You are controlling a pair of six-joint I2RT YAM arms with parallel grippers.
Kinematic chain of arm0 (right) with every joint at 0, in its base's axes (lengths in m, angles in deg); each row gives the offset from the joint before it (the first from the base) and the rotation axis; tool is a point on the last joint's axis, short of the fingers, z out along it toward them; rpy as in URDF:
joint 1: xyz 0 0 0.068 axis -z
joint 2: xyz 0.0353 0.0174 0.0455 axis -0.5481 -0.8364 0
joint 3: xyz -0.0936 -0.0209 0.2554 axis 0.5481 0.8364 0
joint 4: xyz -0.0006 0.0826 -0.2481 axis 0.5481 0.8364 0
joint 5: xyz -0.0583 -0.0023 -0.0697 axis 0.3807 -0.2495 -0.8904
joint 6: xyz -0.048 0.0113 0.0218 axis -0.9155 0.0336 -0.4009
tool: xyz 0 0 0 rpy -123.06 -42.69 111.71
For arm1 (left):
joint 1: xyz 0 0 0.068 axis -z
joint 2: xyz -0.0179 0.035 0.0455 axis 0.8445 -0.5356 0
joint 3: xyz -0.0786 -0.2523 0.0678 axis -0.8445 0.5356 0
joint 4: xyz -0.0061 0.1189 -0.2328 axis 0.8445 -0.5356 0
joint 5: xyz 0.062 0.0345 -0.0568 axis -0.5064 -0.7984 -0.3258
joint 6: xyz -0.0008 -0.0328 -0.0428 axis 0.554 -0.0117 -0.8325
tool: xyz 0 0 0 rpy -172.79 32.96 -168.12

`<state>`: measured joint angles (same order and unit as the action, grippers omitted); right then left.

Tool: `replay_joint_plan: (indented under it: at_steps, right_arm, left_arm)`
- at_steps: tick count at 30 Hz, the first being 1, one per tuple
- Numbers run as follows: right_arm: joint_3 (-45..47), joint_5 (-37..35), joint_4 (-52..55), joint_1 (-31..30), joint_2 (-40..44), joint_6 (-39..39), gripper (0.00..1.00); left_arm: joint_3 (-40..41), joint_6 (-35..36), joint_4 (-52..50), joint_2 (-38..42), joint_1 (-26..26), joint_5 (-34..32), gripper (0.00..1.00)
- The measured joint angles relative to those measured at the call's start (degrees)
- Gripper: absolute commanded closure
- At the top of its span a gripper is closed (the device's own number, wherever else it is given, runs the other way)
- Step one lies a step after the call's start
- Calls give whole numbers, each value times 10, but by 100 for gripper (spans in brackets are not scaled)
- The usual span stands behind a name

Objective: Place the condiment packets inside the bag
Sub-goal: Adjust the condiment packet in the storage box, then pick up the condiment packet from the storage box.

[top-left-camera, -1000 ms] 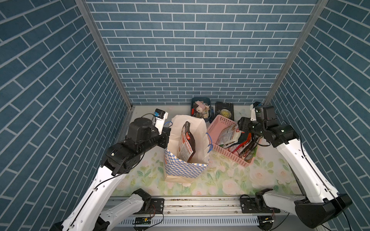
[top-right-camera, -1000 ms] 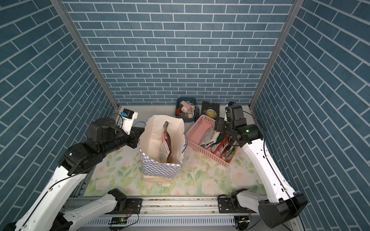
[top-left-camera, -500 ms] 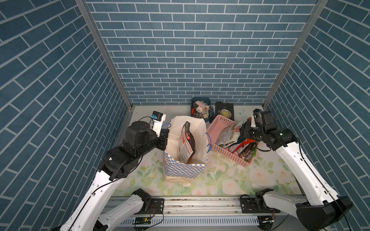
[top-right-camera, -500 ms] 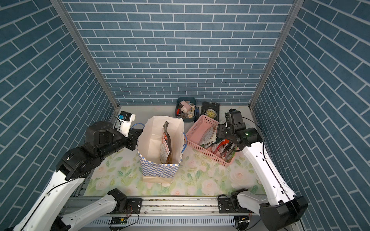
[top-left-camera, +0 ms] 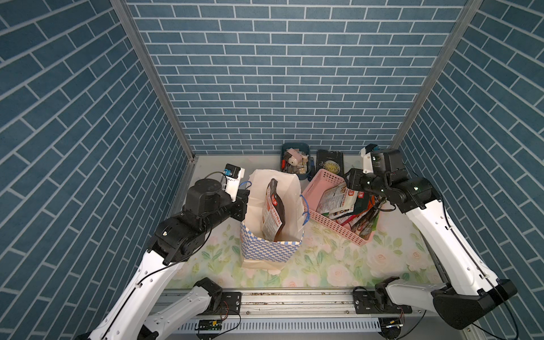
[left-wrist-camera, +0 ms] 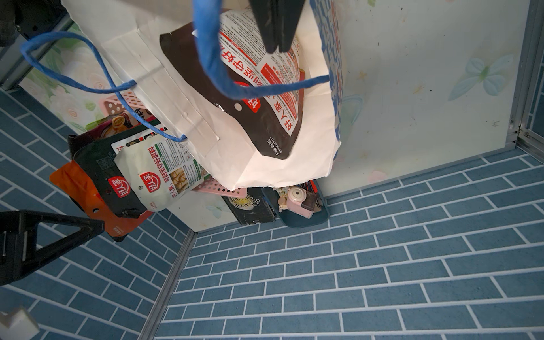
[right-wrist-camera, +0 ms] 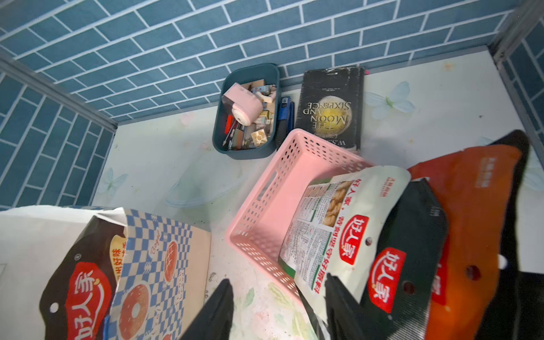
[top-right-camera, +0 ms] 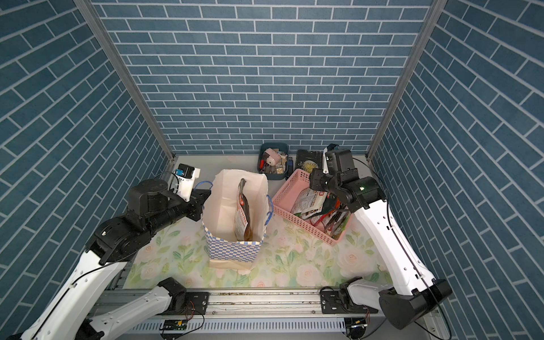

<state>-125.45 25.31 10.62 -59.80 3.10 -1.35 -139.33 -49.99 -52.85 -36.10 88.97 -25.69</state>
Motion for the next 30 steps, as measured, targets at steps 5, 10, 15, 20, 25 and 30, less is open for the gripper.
replay_joint_plan:
  at_steps: [5,10,15,20,25,30]
  right_arm:
    - [70,-17,-7,15,-6,15,35]
    - [149,-22,-9,86,14,23,35]
    - [163,4,-19,116,29,23,35]
    - [168,41,-47,116,26,23,35]
    - [186,56,-68,116,11,23,36]
    - [210,59,-76,116,-3,25,37]
  left_arm:
    - [4,-1,1,3,0,0,100]
    - [4,0,2,3,0,1,100]
    - [5,0,2,1,0,2,100]
    - [9,0,7,0,0,2,100]
    - [15,0,10,1,0,2,100]
    - [15,0,11,1,0,2,100]
